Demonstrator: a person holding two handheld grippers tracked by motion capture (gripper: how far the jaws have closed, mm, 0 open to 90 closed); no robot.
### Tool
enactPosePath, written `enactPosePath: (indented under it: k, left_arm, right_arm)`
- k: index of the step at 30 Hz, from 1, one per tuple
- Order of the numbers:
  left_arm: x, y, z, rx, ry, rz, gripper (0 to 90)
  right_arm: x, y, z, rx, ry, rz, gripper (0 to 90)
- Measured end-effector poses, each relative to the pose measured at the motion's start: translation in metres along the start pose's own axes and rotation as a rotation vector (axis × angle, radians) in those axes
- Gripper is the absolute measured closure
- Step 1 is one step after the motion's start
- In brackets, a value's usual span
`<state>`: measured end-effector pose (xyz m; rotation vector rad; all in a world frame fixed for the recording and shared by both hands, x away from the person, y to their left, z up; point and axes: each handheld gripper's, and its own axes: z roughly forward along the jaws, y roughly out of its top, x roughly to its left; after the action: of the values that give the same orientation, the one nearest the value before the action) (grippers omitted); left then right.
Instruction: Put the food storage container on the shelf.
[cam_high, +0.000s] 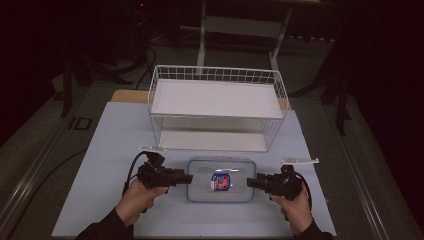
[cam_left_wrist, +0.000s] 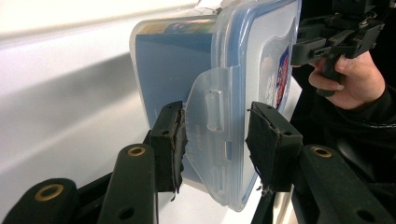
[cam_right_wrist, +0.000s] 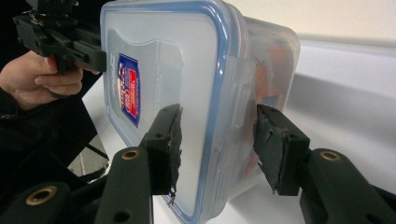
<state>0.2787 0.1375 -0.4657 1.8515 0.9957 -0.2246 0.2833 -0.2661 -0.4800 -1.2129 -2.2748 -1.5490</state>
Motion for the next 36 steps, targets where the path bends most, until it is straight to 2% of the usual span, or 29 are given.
enactPosePath:
  k: [7,13,14,20,29,36]
  left_arm:
    - [-0.013,0.023,-0.018,-0.047,0.017,0.039,56.9]
    - [-0.020,0.041,-0.030,-0.082,0.024,0.056,57.0]
    - [-0.020,0.041,-0.030,-0.082,0.024,0.056,57.0]
    - [-0.029,0.068,-0.043,-0.116,0.038,0.080,57.1]
    - [-0.035,0.106,-0.063,-0.165,0.062,0.104,57.1]
    - [-0.031,0.138,-0.074,-0.196,0.075,0.115,56.9]
  right_arm:
    - [0.013,0.027,-0.009,-0.041,-0.002,-0.040,52.3]
    - [0.021,0.053,-0.016,-0.070,-0.003,-0.071,52.2]
    - [0.021,0.053,-0.016,-0.070,-0.003,-0.071,52.2]
    - [0.028,0.086,-0.024,-0.107,-0.003,-0.101,52.0]
    - [0.035,0.133,-0.029,-0.154,-0.002,-0.127,51.9]
    - [0.038,0.168,-0.029,-0.190,-0.006,-0.140,51.9]
